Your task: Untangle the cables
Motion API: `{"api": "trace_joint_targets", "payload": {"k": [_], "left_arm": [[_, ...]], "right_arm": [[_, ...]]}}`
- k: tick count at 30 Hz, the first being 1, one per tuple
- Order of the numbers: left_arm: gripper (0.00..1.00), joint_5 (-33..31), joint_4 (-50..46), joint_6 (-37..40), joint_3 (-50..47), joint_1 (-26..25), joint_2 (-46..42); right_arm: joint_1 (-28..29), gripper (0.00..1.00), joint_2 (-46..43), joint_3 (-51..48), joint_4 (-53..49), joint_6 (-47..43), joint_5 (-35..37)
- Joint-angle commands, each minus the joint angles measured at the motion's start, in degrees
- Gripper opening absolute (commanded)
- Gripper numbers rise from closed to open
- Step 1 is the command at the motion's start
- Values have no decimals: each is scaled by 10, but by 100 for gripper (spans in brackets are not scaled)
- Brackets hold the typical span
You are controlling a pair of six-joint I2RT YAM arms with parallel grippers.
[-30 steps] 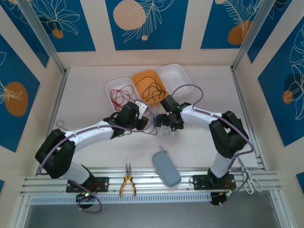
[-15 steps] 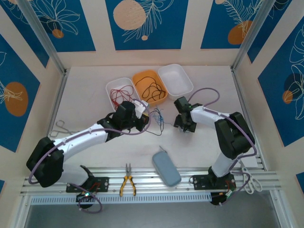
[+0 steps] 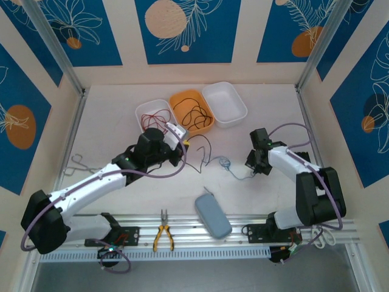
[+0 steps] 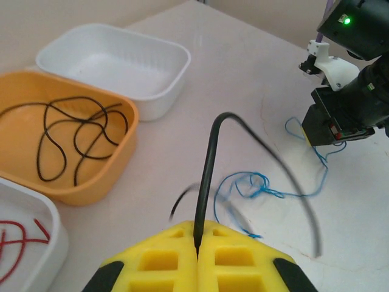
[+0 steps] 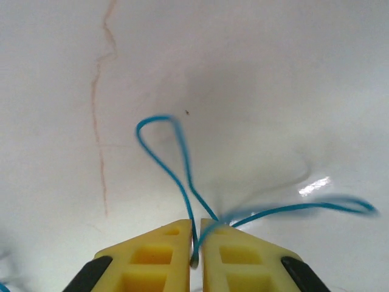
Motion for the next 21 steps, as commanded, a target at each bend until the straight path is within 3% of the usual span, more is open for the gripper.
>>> {"api": "trace_joint_targets", "payload": {"k": [1,2,7,14,21], "left_arm": [[0,-20,-7,36,23,-5,-24],[0,-18,-3,40,22,-5,-28],[0,-14,16,43,29,-5,-29],[0,-14,23,23,67,-5,-4],[0,-20,-11,-49,130,-5,36]], "right_arm": [[-7,13,-41,-7,-21,1,1],[-9,15,-50,-9,-22,0,-3],[-4,51,-111,-14,-21,-15,-23],[10,67,-212,-12,-20,-46,-54],[101,77,-313,-86,157,-124,-165]]}}
